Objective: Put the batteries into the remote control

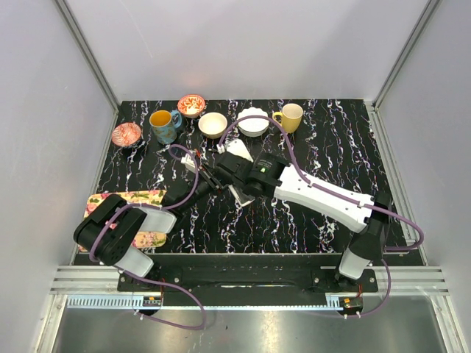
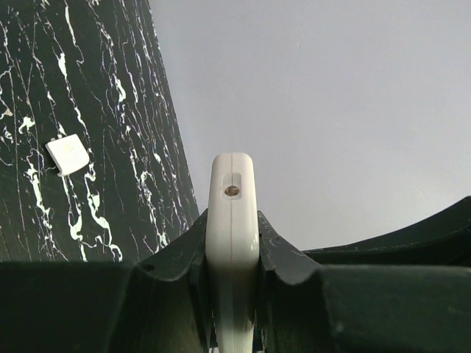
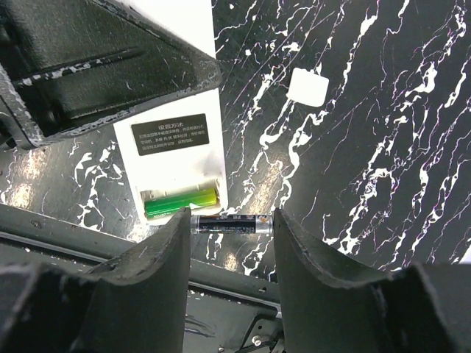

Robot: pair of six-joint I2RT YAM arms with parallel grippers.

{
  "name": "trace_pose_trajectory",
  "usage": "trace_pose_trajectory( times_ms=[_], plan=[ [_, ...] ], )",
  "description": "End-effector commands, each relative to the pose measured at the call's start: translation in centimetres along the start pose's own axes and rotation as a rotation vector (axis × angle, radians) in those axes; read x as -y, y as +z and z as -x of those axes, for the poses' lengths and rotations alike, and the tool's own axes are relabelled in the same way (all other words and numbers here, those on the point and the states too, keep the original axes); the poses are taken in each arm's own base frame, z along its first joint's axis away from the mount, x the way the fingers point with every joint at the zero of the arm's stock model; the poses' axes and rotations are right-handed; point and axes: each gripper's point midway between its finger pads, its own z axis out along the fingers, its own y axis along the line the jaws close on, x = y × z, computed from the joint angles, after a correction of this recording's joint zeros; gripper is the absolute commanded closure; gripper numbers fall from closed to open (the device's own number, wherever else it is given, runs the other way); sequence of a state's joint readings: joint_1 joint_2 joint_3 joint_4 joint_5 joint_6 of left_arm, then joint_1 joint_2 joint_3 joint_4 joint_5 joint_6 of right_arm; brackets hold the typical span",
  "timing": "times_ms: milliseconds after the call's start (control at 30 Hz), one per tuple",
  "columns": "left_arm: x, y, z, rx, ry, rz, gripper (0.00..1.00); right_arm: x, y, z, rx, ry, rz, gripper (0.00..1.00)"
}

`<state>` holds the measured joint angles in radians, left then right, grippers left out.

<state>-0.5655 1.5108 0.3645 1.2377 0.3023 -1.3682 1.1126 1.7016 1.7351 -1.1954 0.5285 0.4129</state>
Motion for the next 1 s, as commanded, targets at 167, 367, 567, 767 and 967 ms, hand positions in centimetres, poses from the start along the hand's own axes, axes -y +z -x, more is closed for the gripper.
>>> trace_pose_trajectory(
  times_ms=[167,367,567,767,967],
  plan=[
    [10.2,-0.8,2.1,0.096,0.063,-0.413,1.00,-0.5,0.0,1.0,0.024,-0.021,-0.015,1.00],
    [10.5,-0.8,2.0,0.091,0.058,-0.422,1.00,-0.7,0.4,0.7,0.010,-0.028,-0.017,1.00],
    [10.7,-0.9,2.0,0.089,0.059,-0.428,1.00,-1.1,0.8,0.5,0.000,-0.032,-0.013,1.00],
    [10.8,-1.0,1.9,0.084,0.057,-0.431,1.00,-1.5,0.7,0.5,0.000,-0.031,0.003,0.87],
    [10.9,-0.9,2.0,0.084,0.056,-0.432,1.00,-1.5,0.6,0.6,0.004,-0.026,0.004,0.85]
  ],
)
